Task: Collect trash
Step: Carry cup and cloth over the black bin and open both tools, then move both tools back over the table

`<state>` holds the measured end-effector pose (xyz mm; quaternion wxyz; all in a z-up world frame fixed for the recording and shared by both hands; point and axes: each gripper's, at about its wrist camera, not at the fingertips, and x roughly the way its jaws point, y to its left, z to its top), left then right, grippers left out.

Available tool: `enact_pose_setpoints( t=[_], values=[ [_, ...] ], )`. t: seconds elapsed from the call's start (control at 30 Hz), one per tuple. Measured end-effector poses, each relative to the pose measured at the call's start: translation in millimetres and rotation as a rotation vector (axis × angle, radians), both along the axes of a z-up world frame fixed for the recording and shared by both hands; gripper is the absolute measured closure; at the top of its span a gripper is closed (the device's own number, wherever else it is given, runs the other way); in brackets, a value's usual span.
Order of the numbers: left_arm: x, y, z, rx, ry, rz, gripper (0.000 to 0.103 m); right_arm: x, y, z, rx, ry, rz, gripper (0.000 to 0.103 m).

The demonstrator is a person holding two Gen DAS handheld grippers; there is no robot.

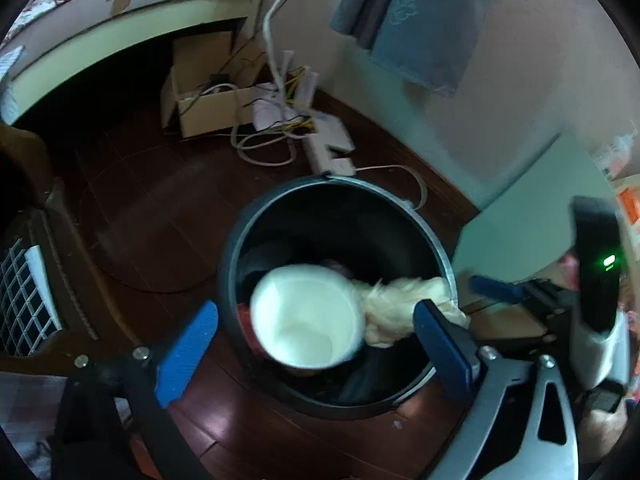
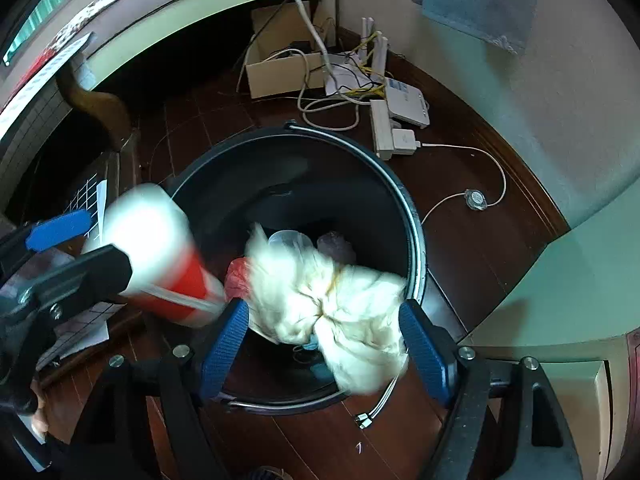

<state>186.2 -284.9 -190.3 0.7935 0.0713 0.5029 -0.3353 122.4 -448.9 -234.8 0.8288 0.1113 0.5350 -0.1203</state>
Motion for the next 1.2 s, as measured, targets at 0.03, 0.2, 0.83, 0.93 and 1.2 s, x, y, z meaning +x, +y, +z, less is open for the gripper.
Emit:
enact_pose_setpoints(
  t=[0.03, 0.2, 0.83, 0.93, 1.2],
  values=[
    [0, 2, -1, 0.001, 0.001, 0.006, 0.004, -1, -3, 0, -0.007, 0.002, -0.016, 0.021],
    [-5, 11, 2, 0.065, -0.073, 0.05, 0.001, -8, -12, 1, -0.004, -0.001, -0.075, 0.004],
    [-25, 17, 87, -0.011, -0.262, 0.034, 0.001, -31, -18, 77, -0.077, -0.162, -0.16, 0.001],
    [-23, 25, 105, -0.024, -0.298, 0.055, 0.001, -28, -12, 99, -0.095, -0.209, -0.147, 0.001],
    [-12, 68, 132, -0.027, -0.361, 0.147, 0.001, -11, 22, 140, -0.124, -0.297, -0.064, 0.001]
  ],
)
